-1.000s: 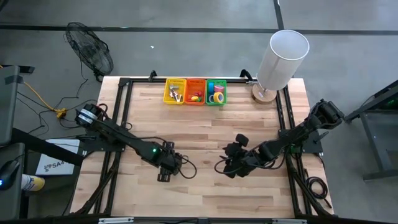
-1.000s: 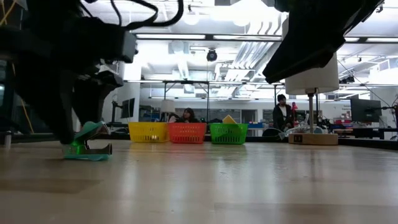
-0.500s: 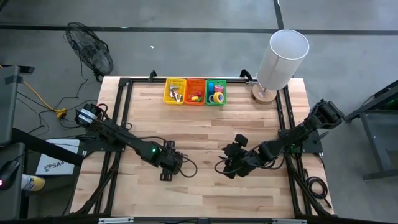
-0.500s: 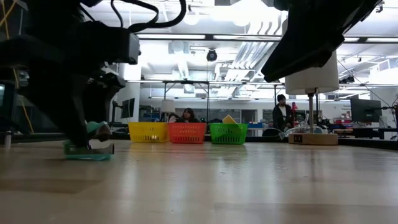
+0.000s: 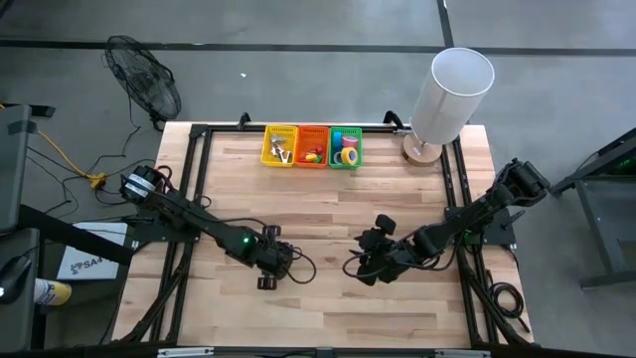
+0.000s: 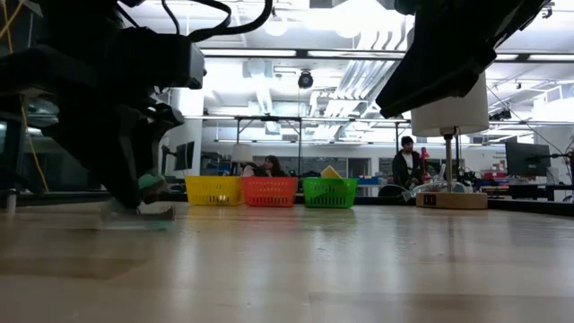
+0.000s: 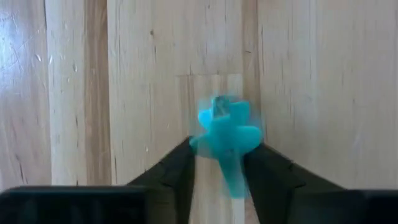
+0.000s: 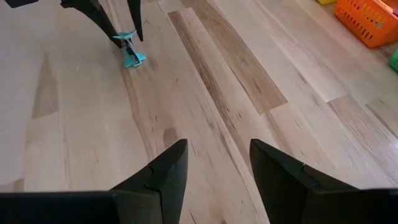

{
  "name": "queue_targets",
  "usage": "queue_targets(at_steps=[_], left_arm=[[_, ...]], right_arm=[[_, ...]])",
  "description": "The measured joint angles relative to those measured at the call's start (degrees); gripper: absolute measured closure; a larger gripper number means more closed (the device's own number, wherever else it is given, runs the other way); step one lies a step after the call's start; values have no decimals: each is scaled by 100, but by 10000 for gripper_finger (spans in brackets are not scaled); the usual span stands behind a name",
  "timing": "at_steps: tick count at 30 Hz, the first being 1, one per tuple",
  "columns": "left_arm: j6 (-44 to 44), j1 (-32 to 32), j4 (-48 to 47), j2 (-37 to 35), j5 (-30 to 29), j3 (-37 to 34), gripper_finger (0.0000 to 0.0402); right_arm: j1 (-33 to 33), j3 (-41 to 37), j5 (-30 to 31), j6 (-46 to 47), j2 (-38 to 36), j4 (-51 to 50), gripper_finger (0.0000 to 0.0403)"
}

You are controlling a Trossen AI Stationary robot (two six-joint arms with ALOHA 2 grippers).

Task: Pick and place Stapler, Stapler remover, tape
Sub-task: Put the light blue staple remover into the yellow basket

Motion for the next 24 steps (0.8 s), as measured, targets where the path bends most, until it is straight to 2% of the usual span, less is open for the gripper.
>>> queue_targets(at_steps=[13,19,24], left_arm=[[169,0,1,0,-52,0,397],[234,0,173,0,-66,0,381],[815,-2,449,0,-287,0,346]], right_arm=[[0,-2,-2,2,0,0,238],[0,-2,-2,2,0,0,238],[0,-2,-2,43,0,0,237]])
